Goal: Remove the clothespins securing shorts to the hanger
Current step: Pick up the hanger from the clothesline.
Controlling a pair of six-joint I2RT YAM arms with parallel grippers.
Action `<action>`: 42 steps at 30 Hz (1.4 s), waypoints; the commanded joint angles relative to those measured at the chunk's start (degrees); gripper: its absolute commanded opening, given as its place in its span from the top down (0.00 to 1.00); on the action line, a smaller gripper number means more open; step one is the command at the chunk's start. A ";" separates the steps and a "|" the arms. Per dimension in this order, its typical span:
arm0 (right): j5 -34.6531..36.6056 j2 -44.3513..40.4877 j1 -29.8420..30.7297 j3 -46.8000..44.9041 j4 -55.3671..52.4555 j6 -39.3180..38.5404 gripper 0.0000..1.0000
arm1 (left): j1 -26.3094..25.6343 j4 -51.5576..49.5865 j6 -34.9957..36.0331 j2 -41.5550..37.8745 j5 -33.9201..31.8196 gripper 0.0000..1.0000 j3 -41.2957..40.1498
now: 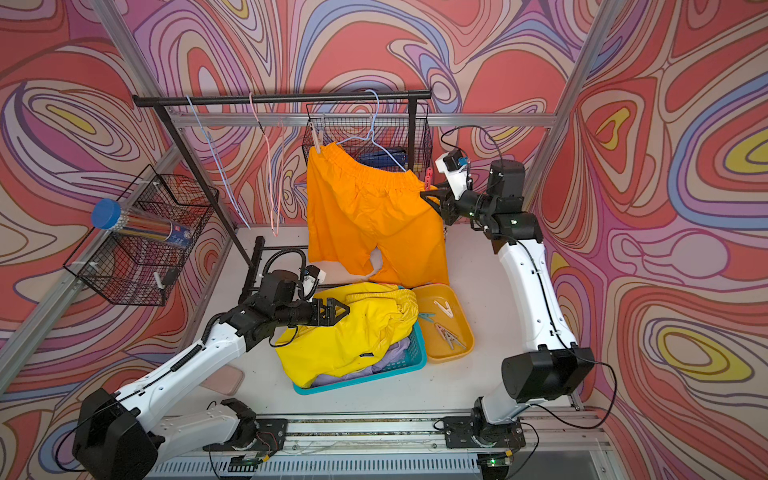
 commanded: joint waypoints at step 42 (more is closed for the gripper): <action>-4.71 0.30 0.68 -1.62 64.01 53.08 1.00 | -0.14 2.79 -0.99 -1.76 -2.42 0.22 -2.90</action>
